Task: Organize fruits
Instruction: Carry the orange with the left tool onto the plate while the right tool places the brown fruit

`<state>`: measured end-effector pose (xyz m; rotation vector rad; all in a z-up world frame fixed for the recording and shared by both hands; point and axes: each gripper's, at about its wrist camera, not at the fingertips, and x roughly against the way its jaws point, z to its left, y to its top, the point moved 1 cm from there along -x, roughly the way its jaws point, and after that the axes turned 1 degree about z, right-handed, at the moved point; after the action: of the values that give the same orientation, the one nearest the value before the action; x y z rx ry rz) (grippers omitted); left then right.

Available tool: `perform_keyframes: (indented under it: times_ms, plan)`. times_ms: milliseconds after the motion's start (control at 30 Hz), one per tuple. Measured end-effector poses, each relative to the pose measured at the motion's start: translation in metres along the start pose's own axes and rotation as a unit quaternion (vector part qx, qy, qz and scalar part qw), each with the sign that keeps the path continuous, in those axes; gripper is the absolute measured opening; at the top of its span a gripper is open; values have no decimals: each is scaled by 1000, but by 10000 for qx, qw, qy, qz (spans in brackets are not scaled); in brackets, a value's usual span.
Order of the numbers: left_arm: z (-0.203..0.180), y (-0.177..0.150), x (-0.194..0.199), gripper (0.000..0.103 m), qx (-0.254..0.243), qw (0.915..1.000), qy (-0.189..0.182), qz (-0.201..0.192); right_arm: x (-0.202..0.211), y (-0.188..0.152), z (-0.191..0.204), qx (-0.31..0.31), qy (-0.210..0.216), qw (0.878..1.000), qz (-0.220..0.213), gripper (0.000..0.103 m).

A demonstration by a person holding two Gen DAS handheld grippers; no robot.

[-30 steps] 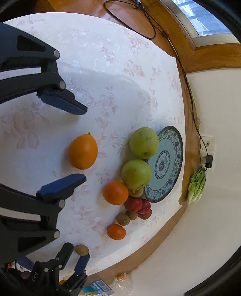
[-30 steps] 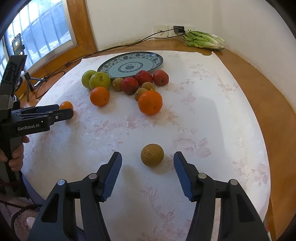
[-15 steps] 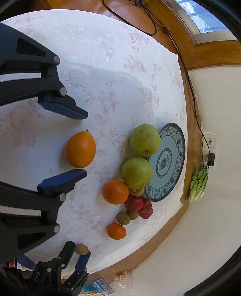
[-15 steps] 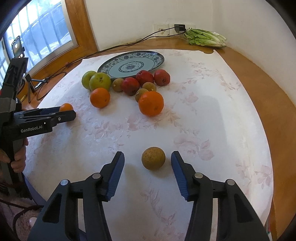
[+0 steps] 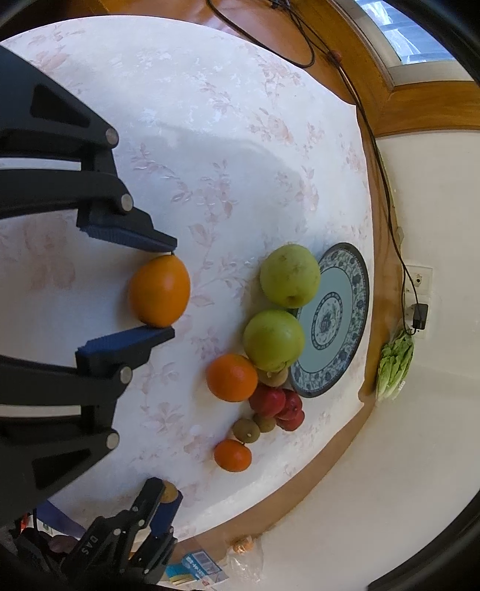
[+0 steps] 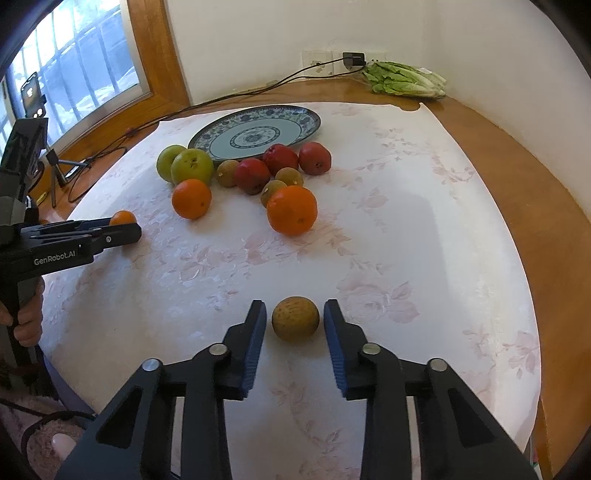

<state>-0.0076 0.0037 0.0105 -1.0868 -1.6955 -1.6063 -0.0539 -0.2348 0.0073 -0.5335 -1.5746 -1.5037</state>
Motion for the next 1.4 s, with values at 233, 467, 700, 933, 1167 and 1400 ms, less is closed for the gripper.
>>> perform_keyframes:
  times_ms: [233, 467, 700, 933, 1167, 1400]
  plan:
    - [0, 0, 0, 43, 1, 10000, -16, 6, 0, -1, -2, -43, 36, 10000, -61, 27]
    - [-1, 0, 4, 42, -35, 10000, -59, 12, 4, 3, 0, 30, 135, 9998, -162, 26]
    - [-5, 5, 15, 40, -67, 9998, -204, -32, 4, 7, 5, -48, 476, 9988, -110, 26]
    - [-12, 16, 28, 39, -224, 9993, -216, -190, 15, 24, 13, 90, 581, 9980, -227, 26]
    - [-10, 20, 26, 39, -112, 9994, -279, -146, 14, 31, 17, 167, 680, 9973, -201, 26]
    - [-12, 37, 38, 39, -198, 9989, -298, -292, 22, 48, 20, 310, 710, 9967, -248, 26]
